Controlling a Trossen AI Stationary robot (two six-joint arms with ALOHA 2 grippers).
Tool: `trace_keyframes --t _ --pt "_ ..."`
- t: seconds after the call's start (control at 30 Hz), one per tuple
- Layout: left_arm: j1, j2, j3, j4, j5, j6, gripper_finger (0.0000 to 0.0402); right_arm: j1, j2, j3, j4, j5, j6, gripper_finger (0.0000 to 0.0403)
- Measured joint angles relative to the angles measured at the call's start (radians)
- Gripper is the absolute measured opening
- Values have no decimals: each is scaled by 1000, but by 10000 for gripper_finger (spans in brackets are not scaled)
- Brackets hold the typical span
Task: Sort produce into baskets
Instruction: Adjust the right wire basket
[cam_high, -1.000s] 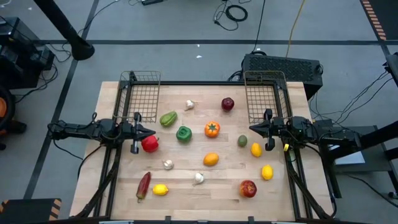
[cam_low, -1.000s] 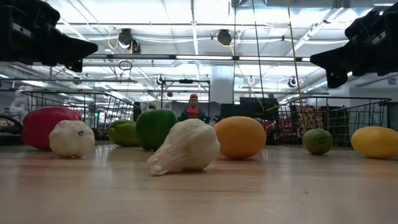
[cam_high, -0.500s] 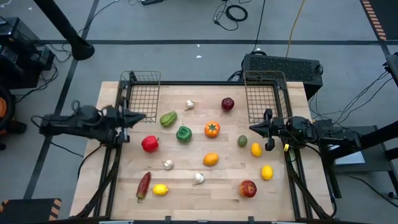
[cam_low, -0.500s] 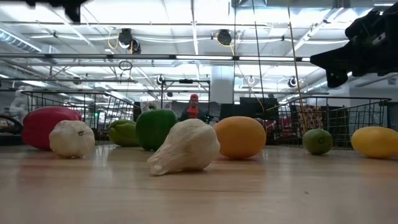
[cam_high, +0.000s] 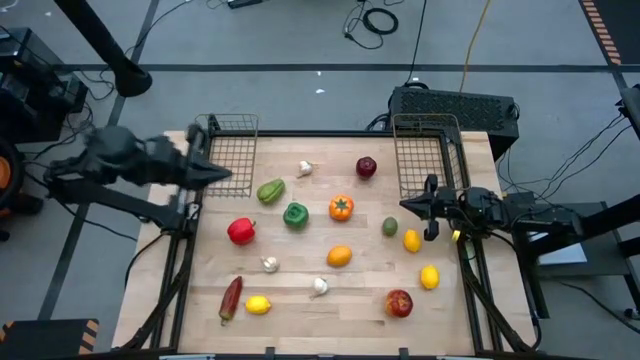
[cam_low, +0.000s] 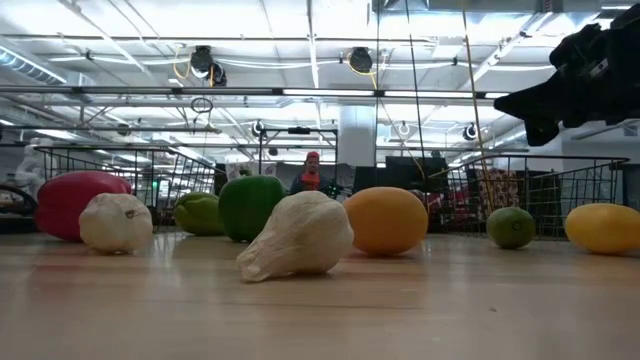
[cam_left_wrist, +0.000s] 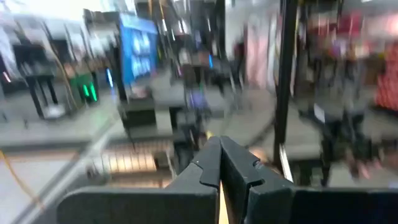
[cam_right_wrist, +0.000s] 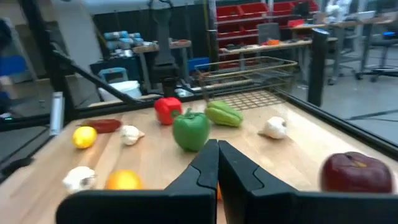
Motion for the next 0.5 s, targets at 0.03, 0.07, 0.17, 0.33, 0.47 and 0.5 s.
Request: trace_keyframes --t 0.03,0.07,0.17,0.33,0.47,0.5 --pt "-7 17 -9 -41 -15 0 4 0 8 0 3 17 0 0" --pt "-14 31 -24 -84 -36 0 4 0 17 0 5 33 5 0" --pt "-36 75 -106 -183 -79 -55 4 0 43 0 11 71 44 0" --pt "-100 143 -282 -100 -82 -209 4 0 90 0 12 89 73 0" --pt "-162 202 -381 -9 -83 -232 4 0 114 2 19 92 106 0" --pt "-174 213 -393 13 -84 -232 4 0 116 3 20 92 117 0"
